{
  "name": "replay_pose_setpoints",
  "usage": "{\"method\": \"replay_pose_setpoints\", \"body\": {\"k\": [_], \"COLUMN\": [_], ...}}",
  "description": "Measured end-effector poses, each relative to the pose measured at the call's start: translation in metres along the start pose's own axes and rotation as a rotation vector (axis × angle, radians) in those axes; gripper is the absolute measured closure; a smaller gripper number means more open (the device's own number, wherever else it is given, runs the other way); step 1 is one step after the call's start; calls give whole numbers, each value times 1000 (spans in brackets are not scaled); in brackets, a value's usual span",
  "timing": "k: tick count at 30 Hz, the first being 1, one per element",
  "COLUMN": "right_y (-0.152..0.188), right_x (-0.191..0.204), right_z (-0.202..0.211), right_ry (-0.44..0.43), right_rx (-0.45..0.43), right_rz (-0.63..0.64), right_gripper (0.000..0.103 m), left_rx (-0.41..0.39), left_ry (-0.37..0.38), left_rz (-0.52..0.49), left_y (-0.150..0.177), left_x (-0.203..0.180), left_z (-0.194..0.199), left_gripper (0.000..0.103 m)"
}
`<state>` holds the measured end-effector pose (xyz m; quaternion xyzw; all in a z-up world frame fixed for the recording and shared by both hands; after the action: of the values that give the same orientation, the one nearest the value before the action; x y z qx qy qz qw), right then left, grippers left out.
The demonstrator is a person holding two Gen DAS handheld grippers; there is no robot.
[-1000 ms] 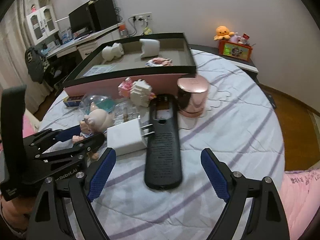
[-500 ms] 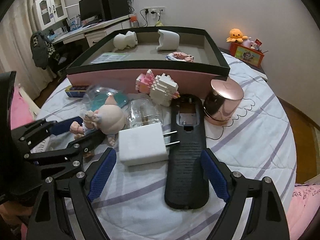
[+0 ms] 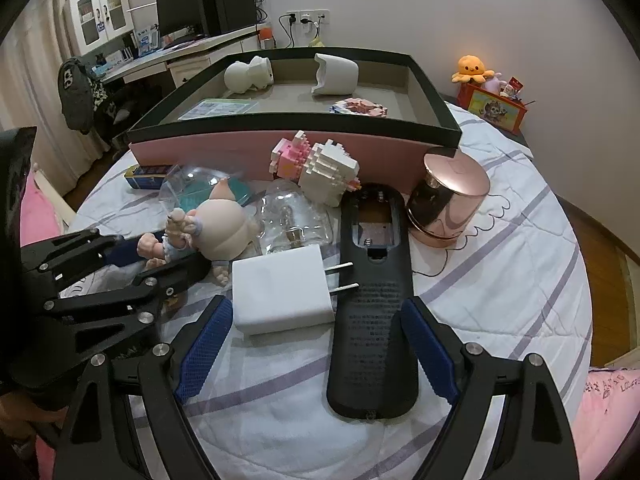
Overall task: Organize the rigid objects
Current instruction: 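Grasp the doll with the left tool while the right tool grasps the white charger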
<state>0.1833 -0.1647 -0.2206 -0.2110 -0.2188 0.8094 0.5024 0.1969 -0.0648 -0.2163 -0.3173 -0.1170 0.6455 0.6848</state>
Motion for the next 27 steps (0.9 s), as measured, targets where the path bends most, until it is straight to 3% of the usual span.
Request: {"method": "replay_pose_setpoints", "body": {"k": [5,9,12,13,19,27], "right_y": [-3,-5,-6,-7,-4,-17], "right_x": [10,16,17,17,18,17], "right_z": [-1,-9,-11,-9,2,30], "right_ry": [4,81,128,123,45,8], "right_rx": [-1,-2,-8,-13,-29,-98], "right_rz": [31,98,131,131,94,65], "right_gripper": [15,16,28,36,36,36], "left_rx": [-14,-21,-26,-28,-41,-82], "left_ry": [-11,-23,-29,-30,-20,-8], "left_rz": [40,66,84,90,111,119], "left_y": [8,13,15,16,14,1], "left_x": [11,20,26,28,32,32], "left_z": [12,21,27,29,36,53], "left_gripper": [73,73,73,73,73,73]}}
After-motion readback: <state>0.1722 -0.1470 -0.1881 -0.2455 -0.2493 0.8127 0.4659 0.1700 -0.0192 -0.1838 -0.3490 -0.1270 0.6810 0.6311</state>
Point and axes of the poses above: each gripper's, at about its wrist camera, not at the fingertips, and z roughly against the way its jaws point, x to its left, y to its underside, the point moved 8 cm from there along -z, roughly the way its jaws point, and after that the axes turned 13 degrees about z, right-handed, at the moved point
